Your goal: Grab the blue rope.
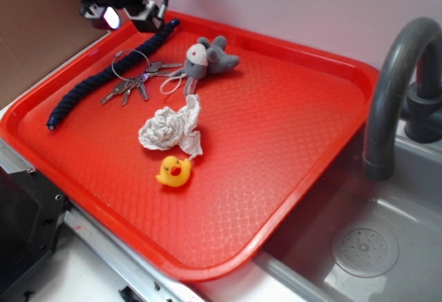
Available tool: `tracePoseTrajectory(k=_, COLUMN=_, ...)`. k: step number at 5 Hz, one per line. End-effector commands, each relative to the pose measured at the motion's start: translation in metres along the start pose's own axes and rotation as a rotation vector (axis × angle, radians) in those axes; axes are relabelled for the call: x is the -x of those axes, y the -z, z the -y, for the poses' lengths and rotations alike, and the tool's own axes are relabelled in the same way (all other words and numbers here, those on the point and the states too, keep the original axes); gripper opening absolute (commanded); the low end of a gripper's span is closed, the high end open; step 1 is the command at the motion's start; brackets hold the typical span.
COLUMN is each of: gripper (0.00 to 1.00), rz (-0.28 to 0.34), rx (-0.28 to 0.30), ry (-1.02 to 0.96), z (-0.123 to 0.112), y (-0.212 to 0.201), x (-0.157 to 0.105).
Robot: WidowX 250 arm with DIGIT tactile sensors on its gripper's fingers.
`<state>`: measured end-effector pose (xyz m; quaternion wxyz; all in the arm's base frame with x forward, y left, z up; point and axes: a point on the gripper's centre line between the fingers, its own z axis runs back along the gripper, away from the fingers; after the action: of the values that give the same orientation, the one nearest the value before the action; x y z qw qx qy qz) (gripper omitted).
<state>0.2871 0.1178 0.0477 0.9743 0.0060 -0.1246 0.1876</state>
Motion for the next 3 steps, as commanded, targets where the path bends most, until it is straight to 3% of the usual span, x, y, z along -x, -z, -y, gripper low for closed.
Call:
tracePoseTrajectory(k=1, gripper=1.00, rz=-0.025, rx=0.017, ry=0.022, z=-0.003, y=0.020, x=-0.011)
tracePoseTrajectory(k=2, gripper=1.00, rz=-0.048, rx=0.018, ry=0.021, z=-0.001, y=0.027, x=-0.010)
tracePoseTrajectory(k=3, gripper=0.00, rz=-0.066, rx=0.034, ry=0.034, z=0.005, y=0.031, x=-0.002)
